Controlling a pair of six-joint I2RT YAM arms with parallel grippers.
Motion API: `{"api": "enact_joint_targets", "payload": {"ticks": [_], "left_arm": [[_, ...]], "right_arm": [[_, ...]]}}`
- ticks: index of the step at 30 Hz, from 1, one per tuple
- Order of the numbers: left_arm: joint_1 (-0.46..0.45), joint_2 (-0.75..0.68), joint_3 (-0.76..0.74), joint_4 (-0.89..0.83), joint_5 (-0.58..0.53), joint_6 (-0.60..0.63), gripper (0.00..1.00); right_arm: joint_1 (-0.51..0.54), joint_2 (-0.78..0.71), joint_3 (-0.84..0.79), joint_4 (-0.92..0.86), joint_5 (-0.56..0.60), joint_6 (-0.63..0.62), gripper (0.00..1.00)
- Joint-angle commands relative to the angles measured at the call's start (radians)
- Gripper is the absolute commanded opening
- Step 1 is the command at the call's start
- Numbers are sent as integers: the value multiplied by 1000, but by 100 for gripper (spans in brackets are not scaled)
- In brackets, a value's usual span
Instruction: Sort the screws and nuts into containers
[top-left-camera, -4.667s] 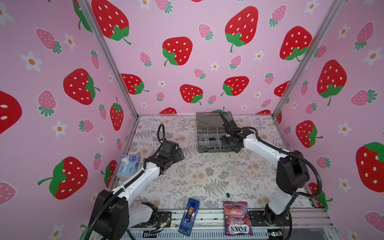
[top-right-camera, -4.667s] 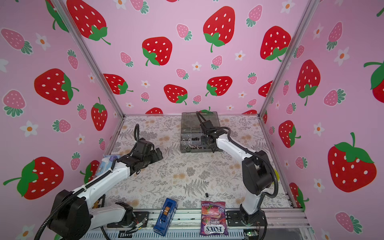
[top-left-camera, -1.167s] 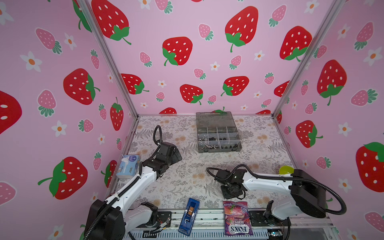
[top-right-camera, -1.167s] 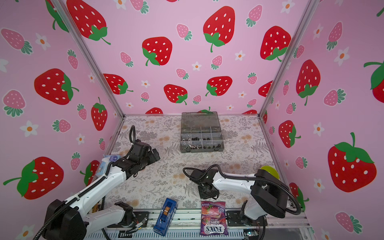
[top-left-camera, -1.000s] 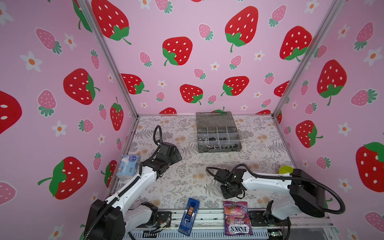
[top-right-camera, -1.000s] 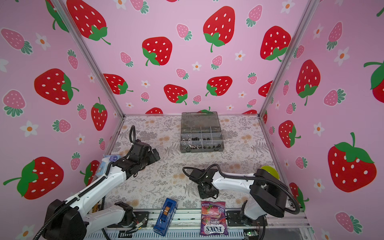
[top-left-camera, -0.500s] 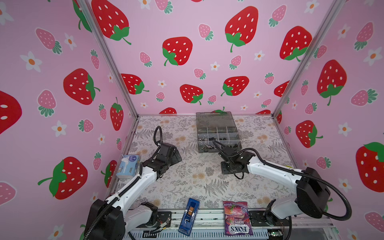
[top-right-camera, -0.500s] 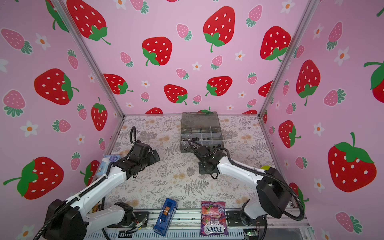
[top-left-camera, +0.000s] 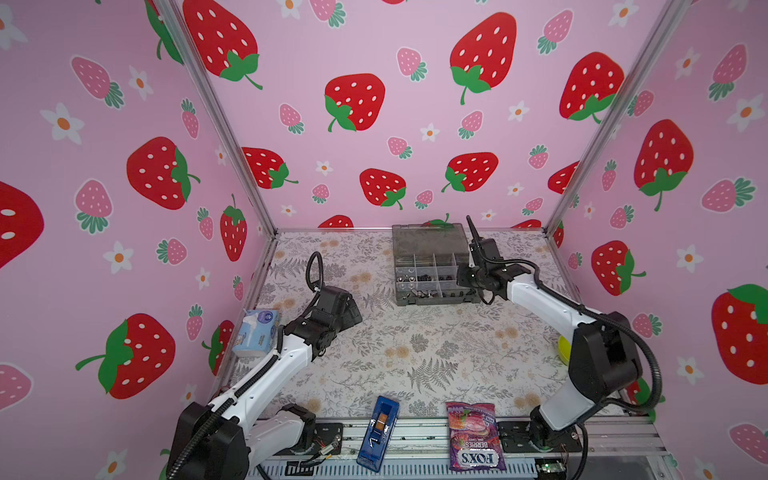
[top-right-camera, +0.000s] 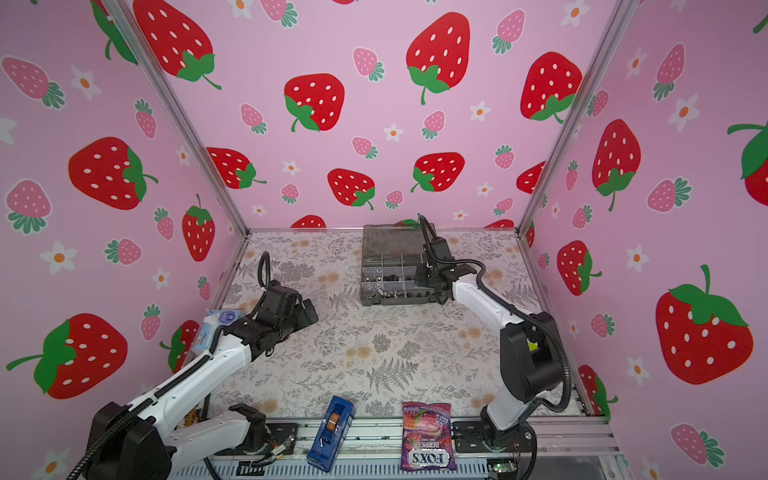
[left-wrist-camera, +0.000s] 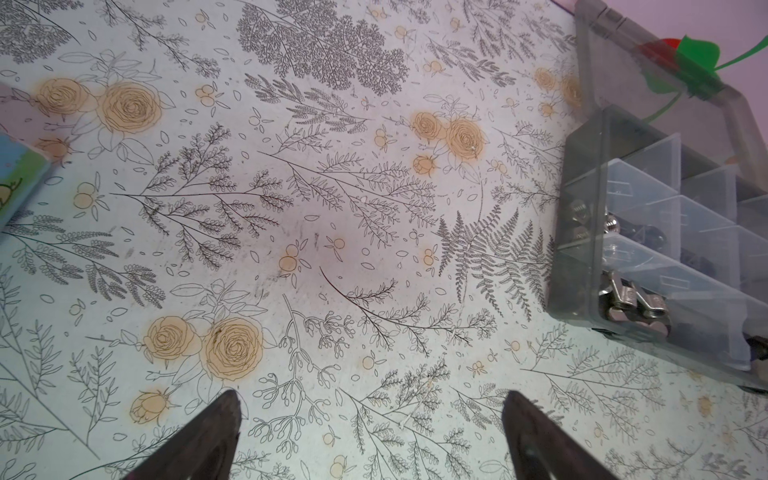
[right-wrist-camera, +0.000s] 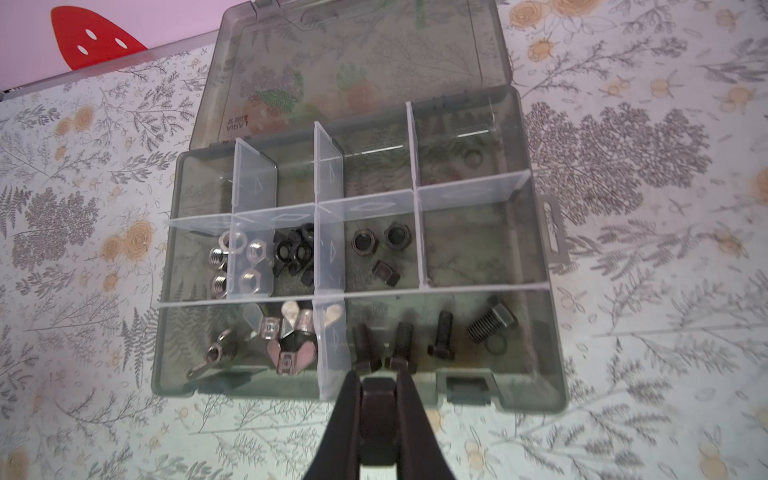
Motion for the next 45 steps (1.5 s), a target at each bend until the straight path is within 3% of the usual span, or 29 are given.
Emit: {"api": "enact_joint_targets", "payload": {"ticks": [1,11,21,29,37,45], "left_arm": [[-2,-6,11,-26,-34,2,99],[4,-21,11,-48,-56,-2,99],[23,-34,2,-51,-56,-13,99],[27,-50,-8,-59,-59,-13,99],[32,-85,-9,-90,-100,-2,99],[38,-155,-8,-121,-200,24,99]], "right_arm": [[-15,76,71,28,-51,-48,0],[-27,290,255,-33,-17,-75,4],[-29,365,307,-63,26,-94,13],[-29,365,310,-59,28,-106,32],[-29,320,303,-52,28,-115,35],[-29,169,198,-22,96,-117,42]]}}
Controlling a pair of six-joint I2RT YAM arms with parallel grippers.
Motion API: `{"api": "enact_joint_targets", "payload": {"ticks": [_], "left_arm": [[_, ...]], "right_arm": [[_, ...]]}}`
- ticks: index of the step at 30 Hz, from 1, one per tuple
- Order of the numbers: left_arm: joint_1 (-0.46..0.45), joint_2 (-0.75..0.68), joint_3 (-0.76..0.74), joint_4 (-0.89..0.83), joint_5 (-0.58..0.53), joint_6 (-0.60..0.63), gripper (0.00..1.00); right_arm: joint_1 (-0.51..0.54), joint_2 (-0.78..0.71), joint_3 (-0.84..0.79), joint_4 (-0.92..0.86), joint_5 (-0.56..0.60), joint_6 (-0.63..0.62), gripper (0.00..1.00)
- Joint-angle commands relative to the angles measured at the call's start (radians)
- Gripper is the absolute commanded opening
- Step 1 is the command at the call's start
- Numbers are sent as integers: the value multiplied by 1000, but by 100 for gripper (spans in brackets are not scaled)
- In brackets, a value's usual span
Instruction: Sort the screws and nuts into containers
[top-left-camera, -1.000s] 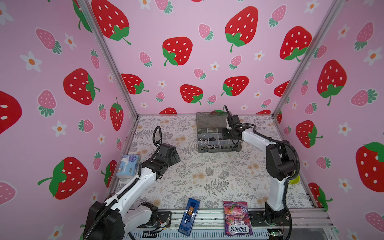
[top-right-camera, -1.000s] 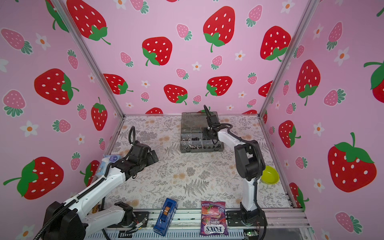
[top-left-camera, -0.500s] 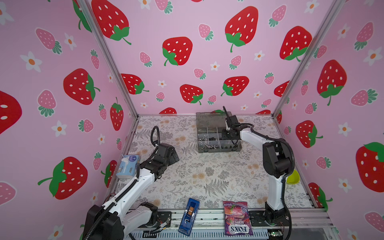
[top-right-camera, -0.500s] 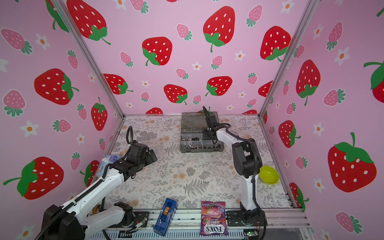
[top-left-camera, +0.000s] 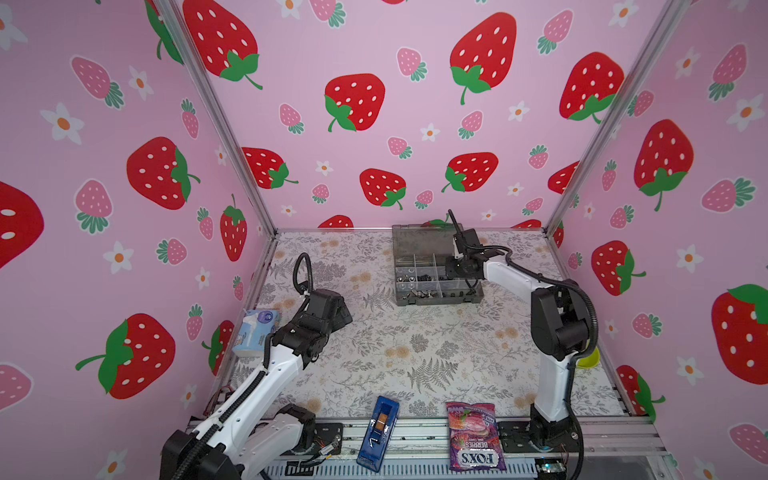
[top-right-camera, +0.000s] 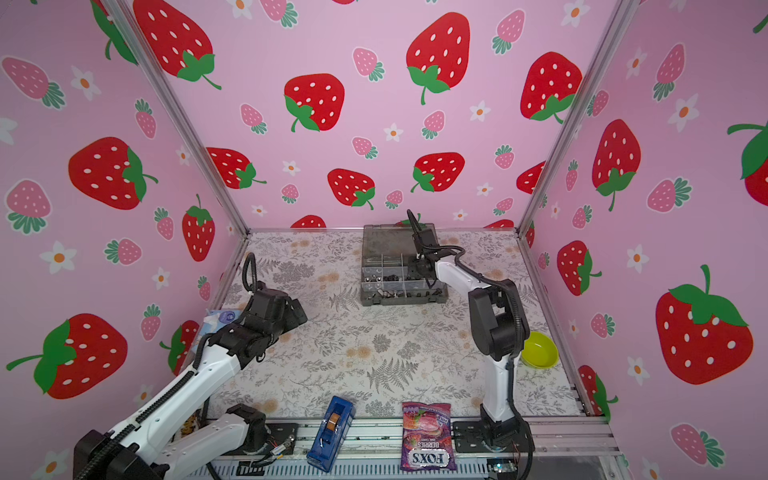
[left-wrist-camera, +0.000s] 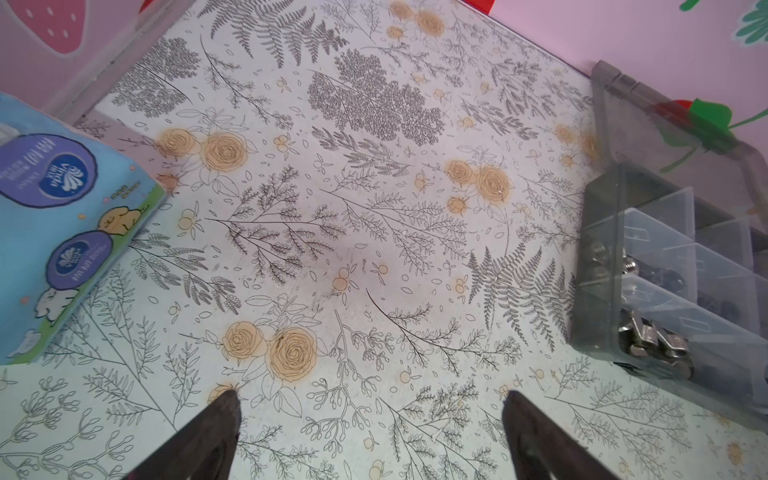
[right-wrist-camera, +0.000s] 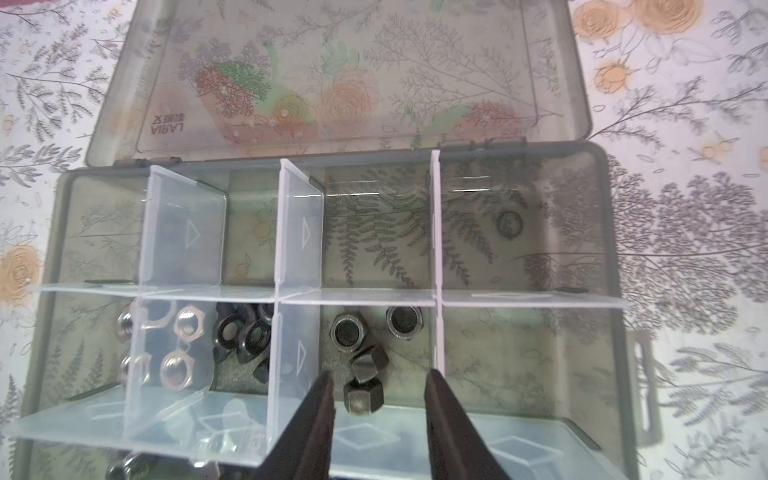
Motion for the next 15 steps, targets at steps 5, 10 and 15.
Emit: {"api": "enact_joint_targets", "payload": {"ticks": [5,10,15], "left_arm": [[7,-86,-24,-35,-181,45,99],[8,-153,-70,14,-242,78,99],[7,-224,-137,75,-368,132,99]], "right_arm": [[-6,-232,-169,93,138,-4,59],[-18,-388,-338,170,234,15,96],[-49,-521,-484,210,315,38,100]]}}
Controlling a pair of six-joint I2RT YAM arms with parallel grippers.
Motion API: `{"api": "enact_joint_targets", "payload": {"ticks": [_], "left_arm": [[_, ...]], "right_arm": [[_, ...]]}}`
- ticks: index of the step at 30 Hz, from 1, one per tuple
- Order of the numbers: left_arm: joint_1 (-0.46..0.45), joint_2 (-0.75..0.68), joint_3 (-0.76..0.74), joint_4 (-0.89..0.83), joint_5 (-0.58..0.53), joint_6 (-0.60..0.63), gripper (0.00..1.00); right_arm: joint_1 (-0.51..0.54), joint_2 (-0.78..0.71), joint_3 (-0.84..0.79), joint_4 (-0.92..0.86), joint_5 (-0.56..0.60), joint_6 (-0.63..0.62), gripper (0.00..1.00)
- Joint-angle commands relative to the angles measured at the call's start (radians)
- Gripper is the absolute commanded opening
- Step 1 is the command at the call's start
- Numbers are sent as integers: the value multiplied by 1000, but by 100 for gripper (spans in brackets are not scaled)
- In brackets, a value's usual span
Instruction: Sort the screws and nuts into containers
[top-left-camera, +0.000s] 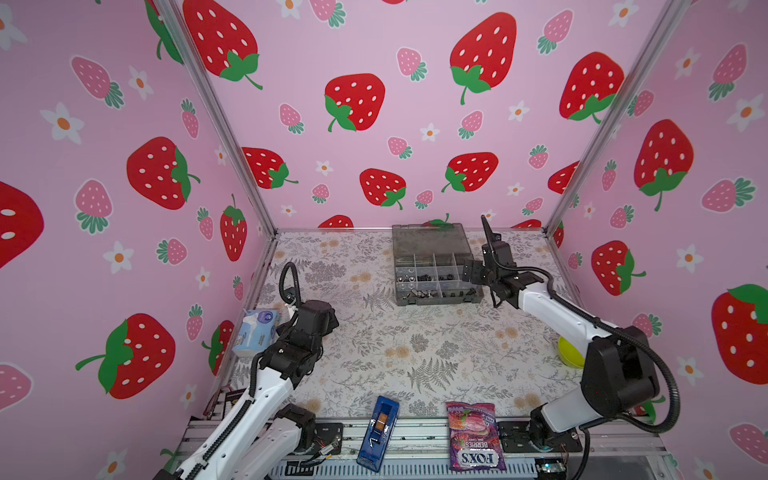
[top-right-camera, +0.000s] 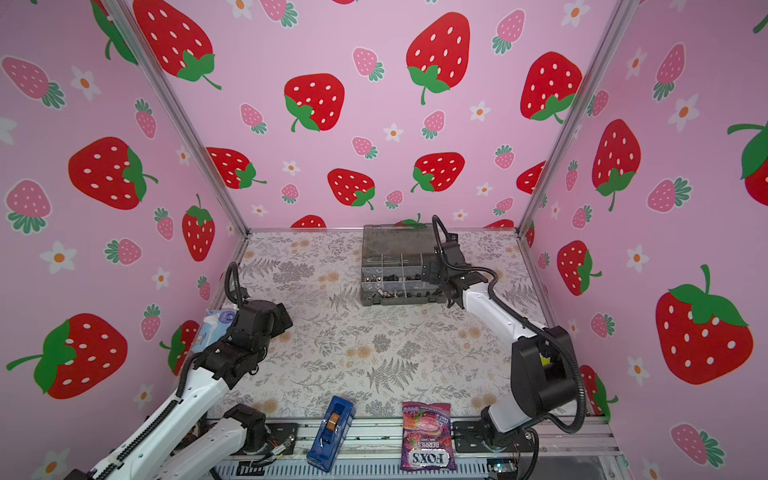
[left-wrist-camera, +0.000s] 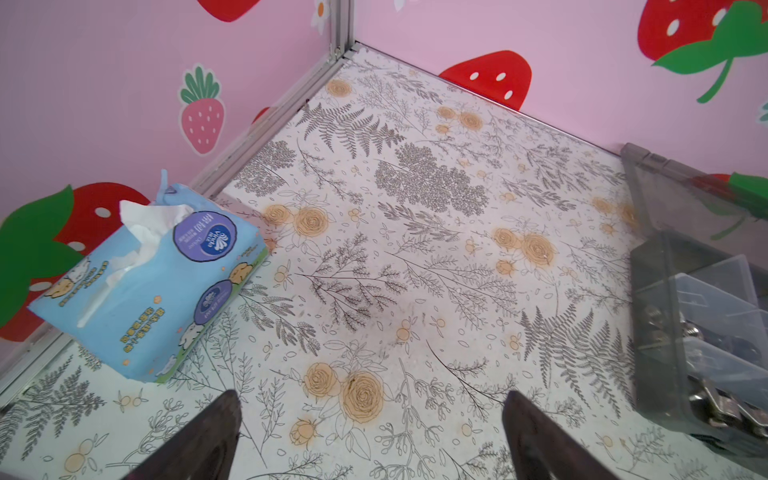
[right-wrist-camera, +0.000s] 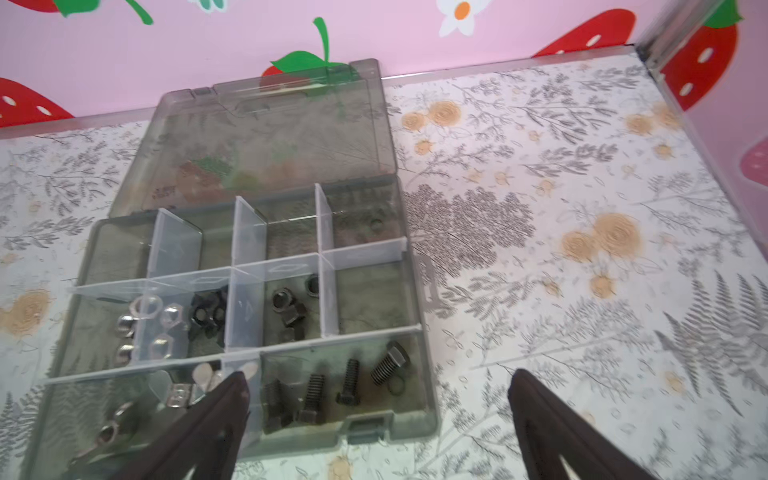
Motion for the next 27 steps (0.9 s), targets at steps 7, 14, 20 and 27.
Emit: {"api": "enact_joint_targets", "payload": {"ticks": [7,14,20,27], "left_arm": [[6,-118,-130,143,-229,85,99],[33,-104,-228,377,-224,247,99],[107,32,-277,600,-150,411,99],[176,207,-316,829,-13,516,99]], "right_arm": [[-83,-227,-255,170,178,29,100],[-92,-326,-450,391,278,-83,100],[-94,-340,-622,613,348,-172,100],[-100,-422,-801,890,369,-303,100]]}}
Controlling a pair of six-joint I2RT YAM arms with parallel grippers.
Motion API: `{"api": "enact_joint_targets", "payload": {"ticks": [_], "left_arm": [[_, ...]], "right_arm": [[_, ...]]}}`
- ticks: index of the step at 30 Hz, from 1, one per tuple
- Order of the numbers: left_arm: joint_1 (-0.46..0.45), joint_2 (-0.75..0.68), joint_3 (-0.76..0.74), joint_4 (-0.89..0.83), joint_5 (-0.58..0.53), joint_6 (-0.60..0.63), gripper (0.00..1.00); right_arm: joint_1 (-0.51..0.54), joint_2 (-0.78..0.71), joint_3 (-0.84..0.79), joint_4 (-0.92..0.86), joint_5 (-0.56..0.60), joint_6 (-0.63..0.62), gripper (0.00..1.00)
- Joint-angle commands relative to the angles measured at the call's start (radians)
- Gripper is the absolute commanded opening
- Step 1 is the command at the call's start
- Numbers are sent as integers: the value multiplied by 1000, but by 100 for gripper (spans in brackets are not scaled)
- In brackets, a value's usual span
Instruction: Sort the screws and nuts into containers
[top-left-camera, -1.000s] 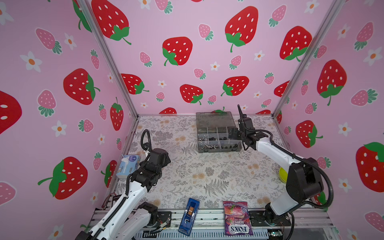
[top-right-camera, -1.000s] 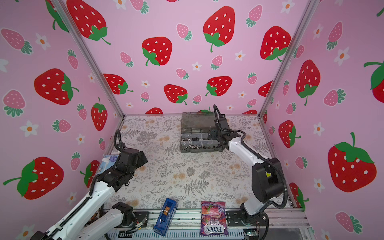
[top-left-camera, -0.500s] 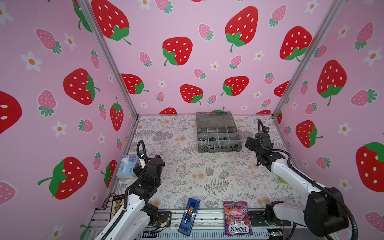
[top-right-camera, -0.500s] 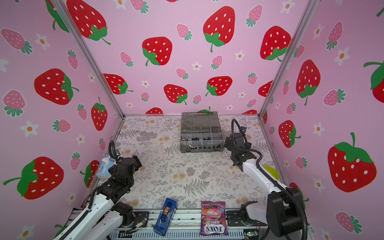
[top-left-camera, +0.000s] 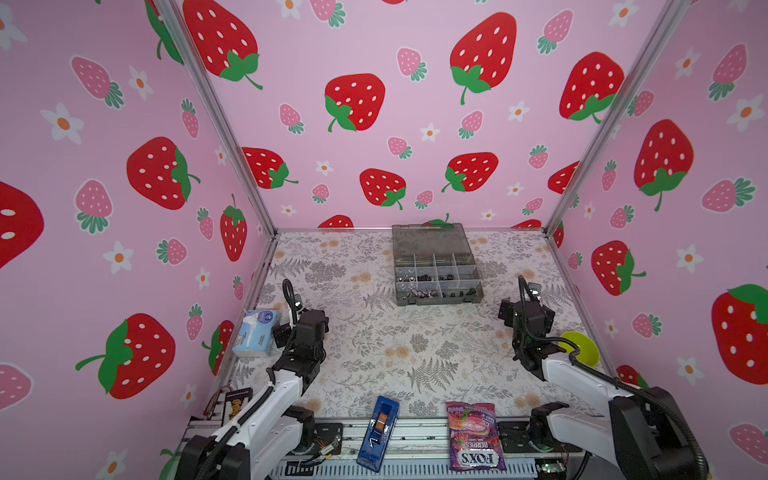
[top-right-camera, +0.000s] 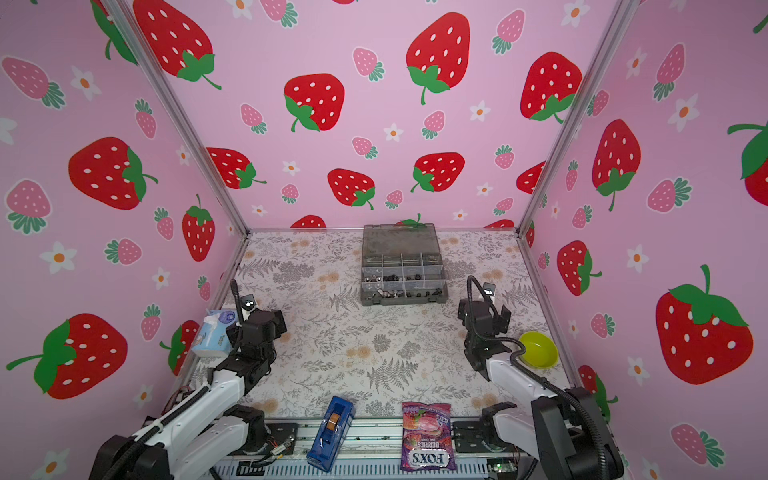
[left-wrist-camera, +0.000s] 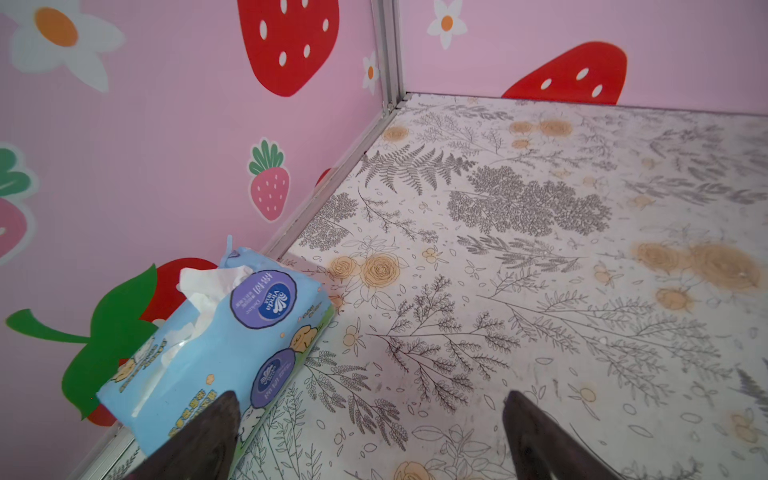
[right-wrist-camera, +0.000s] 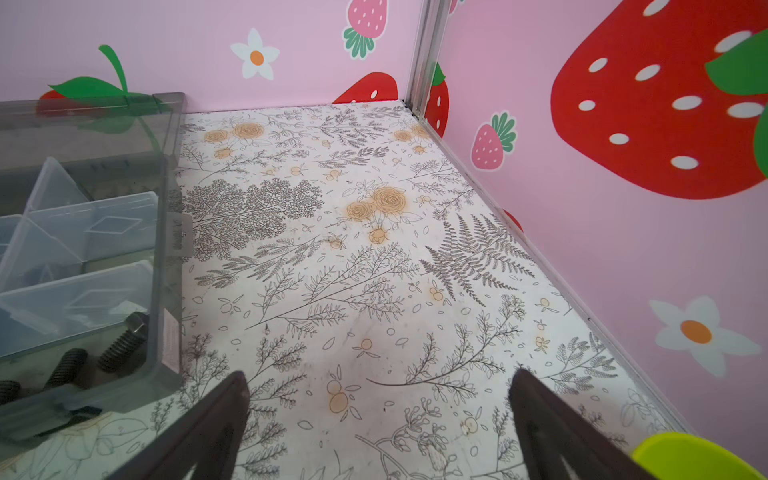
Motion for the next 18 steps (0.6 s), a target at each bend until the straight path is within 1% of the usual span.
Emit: {"api": "enact_joint_targets", "payload": {"ticks": [1,5,9,14,18], "left_arm": [[32,41,-17,194,85,92,99],[69,72,-45,290,181,113,99],[101,103,-78,398,267,135,99],[136,166,-88,515,372,168,99],[157,243,-84,624,455,185,99]], "right_arm": [[-6,-55,-60,232,43,-111,100],[-21,-104,-127,282,53,-139,100],[-47,-154,-180,320,54,-142,100],[-90,-202,-234,377,19,-136,100],[-117,-202,-267,428,-15,-137,100]]}}
